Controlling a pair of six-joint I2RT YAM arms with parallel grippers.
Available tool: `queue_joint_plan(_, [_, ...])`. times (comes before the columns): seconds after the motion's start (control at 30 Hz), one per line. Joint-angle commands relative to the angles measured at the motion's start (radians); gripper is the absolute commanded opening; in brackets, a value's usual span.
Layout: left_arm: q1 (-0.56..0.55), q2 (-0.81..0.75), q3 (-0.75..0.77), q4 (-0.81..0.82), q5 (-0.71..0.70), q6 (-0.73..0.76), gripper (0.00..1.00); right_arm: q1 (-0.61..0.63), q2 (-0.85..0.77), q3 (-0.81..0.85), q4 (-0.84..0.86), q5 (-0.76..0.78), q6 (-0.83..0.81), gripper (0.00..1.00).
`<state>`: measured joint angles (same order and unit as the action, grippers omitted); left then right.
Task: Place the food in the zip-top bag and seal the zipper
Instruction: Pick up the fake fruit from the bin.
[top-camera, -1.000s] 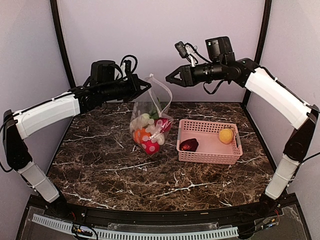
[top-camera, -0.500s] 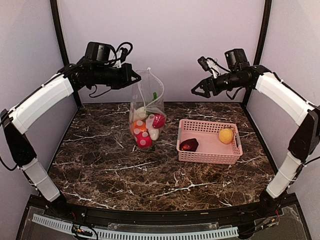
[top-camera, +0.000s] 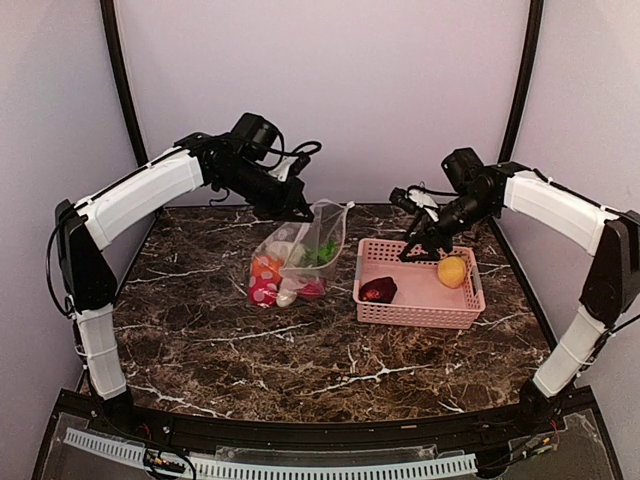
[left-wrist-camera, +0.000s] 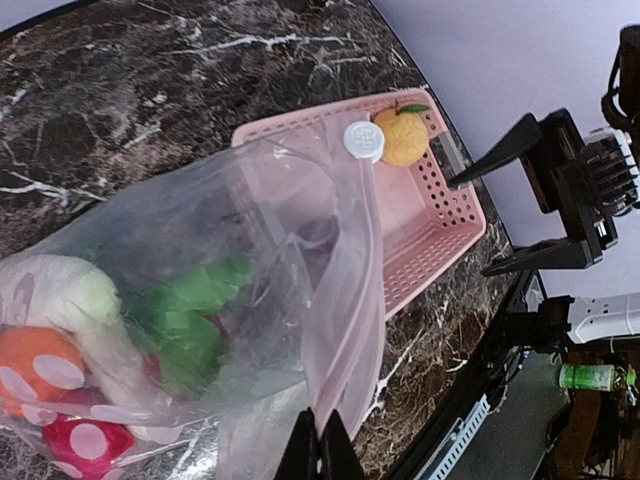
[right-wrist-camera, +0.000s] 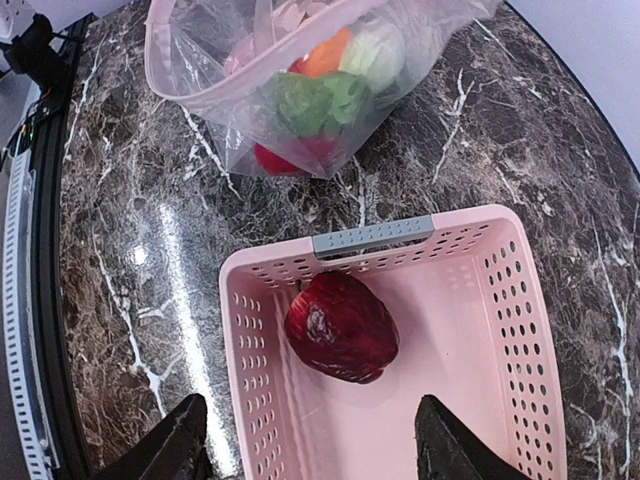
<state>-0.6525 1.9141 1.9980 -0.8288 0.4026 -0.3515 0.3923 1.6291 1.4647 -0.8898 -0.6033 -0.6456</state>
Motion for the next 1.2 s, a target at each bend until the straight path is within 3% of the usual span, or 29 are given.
queue_joint_plan(0.0, [-0.067,0.007,0.025,-0.018,0.080,0.011,0.01,-0.004,0.066,-0.005,-0.026,-0.004,-0.208,0.70])
queue_joint_plan(0.2, [-0.134,0.015,0.049,-0.089,-0.048,0.032,0.01,-0.004,0.184,-0.010,0.080,0.100,-0.268,0.70])
queue_joint_plan(0.43, [-0.168,-0.034,-0.015,-0.111,-0.193,0.041,0.01,0.009,0.250,-0.034,0.145,0.101,-0.346,0.76])
queue_joint_plan(0.67, [-0.141,-0.157,-0.195,0.049,-0.186,-0.017,0.01,0.022,0.292,-0.043,0.146,0.065,-0.448,0.98])
queue_joint_plan(1.17, [-0.082,-0.222,-0.342,0.196,-0.163,-0.099,0.01,0.046,0.405,0.014,0.131,0.021,-0.511,0.97])
